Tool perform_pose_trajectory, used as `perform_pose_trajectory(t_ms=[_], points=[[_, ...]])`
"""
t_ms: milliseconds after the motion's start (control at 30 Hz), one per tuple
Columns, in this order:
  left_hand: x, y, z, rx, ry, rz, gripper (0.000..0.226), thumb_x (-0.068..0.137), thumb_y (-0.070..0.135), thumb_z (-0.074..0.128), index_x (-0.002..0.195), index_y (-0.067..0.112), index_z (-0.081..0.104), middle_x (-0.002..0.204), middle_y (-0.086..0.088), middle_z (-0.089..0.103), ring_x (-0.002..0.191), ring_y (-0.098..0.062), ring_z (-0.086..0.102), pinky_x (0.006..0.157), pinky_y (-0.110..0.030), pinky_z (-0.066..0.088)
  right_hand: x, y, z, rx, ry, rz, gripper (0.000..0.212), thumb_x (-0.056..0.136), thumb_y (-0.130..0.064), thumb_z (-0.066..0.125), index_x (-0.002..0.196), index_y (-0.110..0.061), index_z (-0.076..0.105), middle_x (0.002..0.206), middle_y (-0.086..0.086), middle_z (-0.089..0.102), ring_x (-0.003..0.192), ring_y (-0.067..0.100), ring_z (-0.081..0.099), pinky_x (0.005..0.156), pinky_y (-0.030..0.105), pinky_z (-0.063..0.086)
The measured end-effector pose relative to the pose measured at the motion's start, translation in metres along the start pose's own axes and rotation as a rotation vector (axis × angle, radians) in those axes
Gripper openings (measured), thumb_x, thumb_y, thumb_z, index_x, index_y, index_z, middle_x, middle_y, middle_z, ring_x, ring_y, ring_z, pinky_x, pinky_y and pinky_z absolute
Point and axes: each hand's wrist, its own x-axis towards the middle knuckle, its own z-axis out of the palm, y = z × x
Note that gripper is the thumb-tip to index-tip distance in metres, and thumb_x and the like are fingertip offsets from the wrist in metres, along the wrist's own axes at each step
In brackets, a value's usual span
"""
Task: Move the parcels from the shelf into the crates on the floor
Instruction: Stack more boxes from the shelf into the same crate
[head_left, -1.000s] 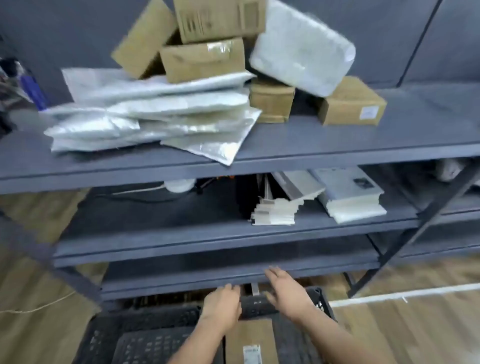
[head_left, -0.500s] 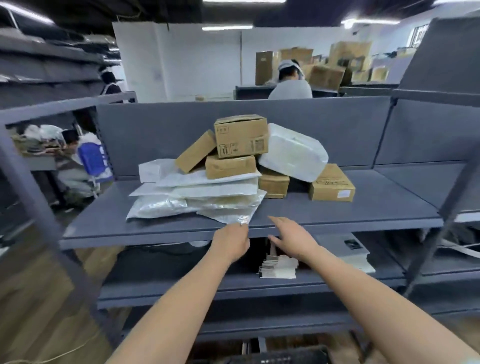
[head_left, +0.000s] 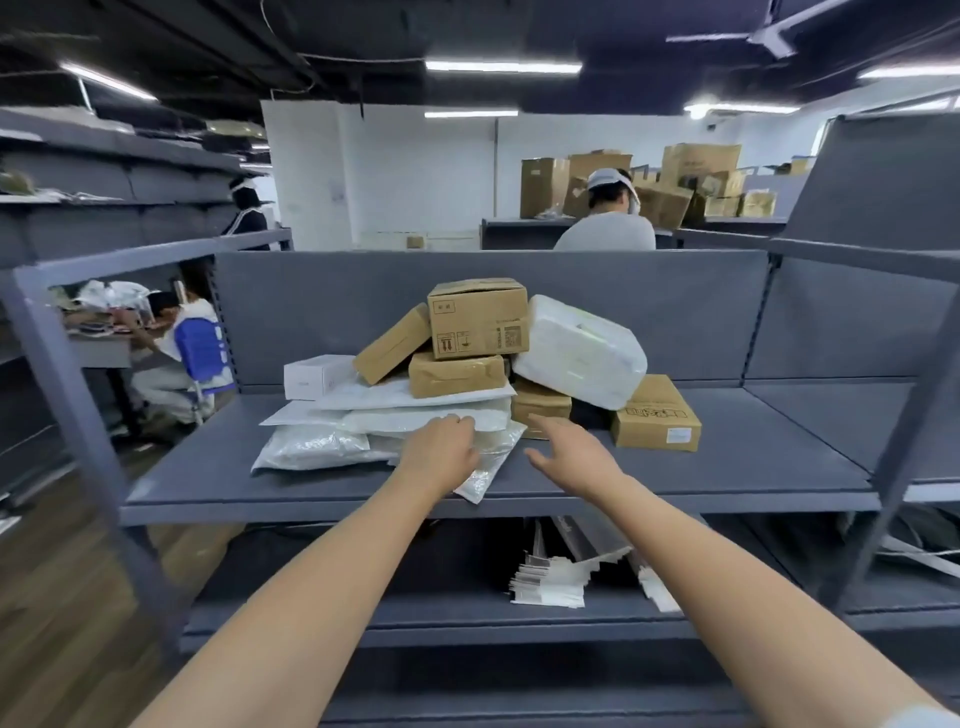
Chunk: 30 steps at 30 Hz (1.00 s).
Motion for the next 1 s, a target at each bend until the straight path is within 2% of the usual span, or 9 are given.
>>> perform_pose_trajectory(t_ms=[133,200,300,467,533,633,733,900,1000], points=[[0.008,-0.009,-0.023,-0.023,0.042,-0.077,0.027,0.096,0.027,0.041,0.115,0.009,0.050,0.117,-0.008,0.056,0.105,-0.027,0.055,0.070,-0.034,0.040,0.009,-0.005,-0.015,0.100,0.064,0.009,0.043,0.094,-0.028,0.052,0.135,-0.016,0.045,0.133,0.008,0.055,0.119,0.026,0.052,0.095,0.037,0.043],[0.014,-0.014,-0.034,-0.042,0.076,-0.098,0.024,0.096,0.027,0.042,0.110,0.009,0.050,0.114,-0.009,0.056,0.102,-0.027,0.055,0.068,-0.033,0.038,0.014,-0.006,-0.020,0.117,0.073,0.007,0.044,0.094,-0.027,0.052,0.135,-0.013,0.044,0.135,0.009,0.052,0.122,0.027,0.049,0.098,0.038,0.041],[0.027,-0.023,-0.045,-0.105,0.112,-0.110,0.027,0.095,0.028,0.043,0.116,0.011,0.048,0.115,-0.007,0.056,0.102,-0.026,0.055,0.070,-0.034,0.041,0.029,-0.011,-0.030,0.131,0.097,0.016,0.048,0.095,-0.023,0.051,0.139,-0.010,0.039,0.139,0.011,0.048,0.128,0.028,0.044,0.101,0.035,0.036],[0.060,-0.045,-0.061,-0.290,0.224,-0.125,0.034,0.092,0.029,0.045,0.125,0.017,0.047,0.115,-0.005,0.060,0.098,-0.024,0.058,0.067,-0.032,0.043,0.067,-0.024,-0.050,0.186,0.186,0.010,0.047,0.095,-0.022,0.051,0.139,-0.014,0.039,0.135,0.012,0.053,0.122,0.028,0.049,0.093,0.033,0.039],[0.074,-0.055,-0.066,-0.340,0.230,-0.144,0.036,0.092,0.031,0.046,0.126,0.018,0.045,0.115,-0.004,0.060,0.098,-0.024,0.059,0.072,-0.033,0.048,0.084,-0.028,-0.055,0.242,0.237,0.025,0.045,0.093,-0.019,0.053,0.136,-0.014,0.042,0.129,0.011,0.058,0.116,0.029,0.054,0.089,0.033,0.041],[0.093,-0.069,-0.068,-0.413,0.211,-0.193,0.038,0.093,0.036,0.045,0.126,0.018,0.043,0.118,-0.004,0.059,0.101,-0.023,0.058,0.081,-0.040,0.052,0.111,-0.032,-0.059,0.287,0.274,0.072,0.047,0.092,-0.014,0.053,0.137,-0.011,0.039,0.130,0.012,0.057,0.118,0.029,0.052,0.090,0.032,0.041],[0.113,-0.076,-0.067,-0.558,0.176,-0.214,0.042,0.097,0.033,0.044,0.132,0.012,0.040,0.127,-0.009,0.056,0.111,-0.026,0.055,0.089,-0.037,0.048,0.136,-0.034,-0.057,0.372,0.281,0.123,0.048,0.094,-0.018,0.052,0.139,-0.012,0.035,0.133,0.010,0.054,0.120,0.027,0.051,0.091,0.032,0.040],[0.135,-0.081,-0.063,-0.753,0.114,-0.250,0.048,0.100,0.034,0.037,0.140,0.008,0.034,0.142,-0.009,0.045,0.127,-0.026,0.045,0.090,-0.031,0.037,0.168,-0.031,-0.046,0.589,0.285,0.222,0.039,0.094,-0.023,0.051,0.130,-0.016,0.039,0.127,0.007,0.057,0.111,0.024,0.055,0.095,0.041,0.048],[0.146,-0.083,-0.059,-0.854,0.069,-0.263,0.056,0.101,0.040,0.033,0.147,0.010,0.026,0.148,-0.005,0.037,0.133,-0.025,0.038,0.099,-0.031,0.034,0.178,-0.030,-0.044,0.687,0.289,0.266,0.037,0.093,-0.029,0.051,0.128,-0.018,0.041,0.124,0.006,0.057,0.110,0.023,0.056,0.089,0.040,0.051]])
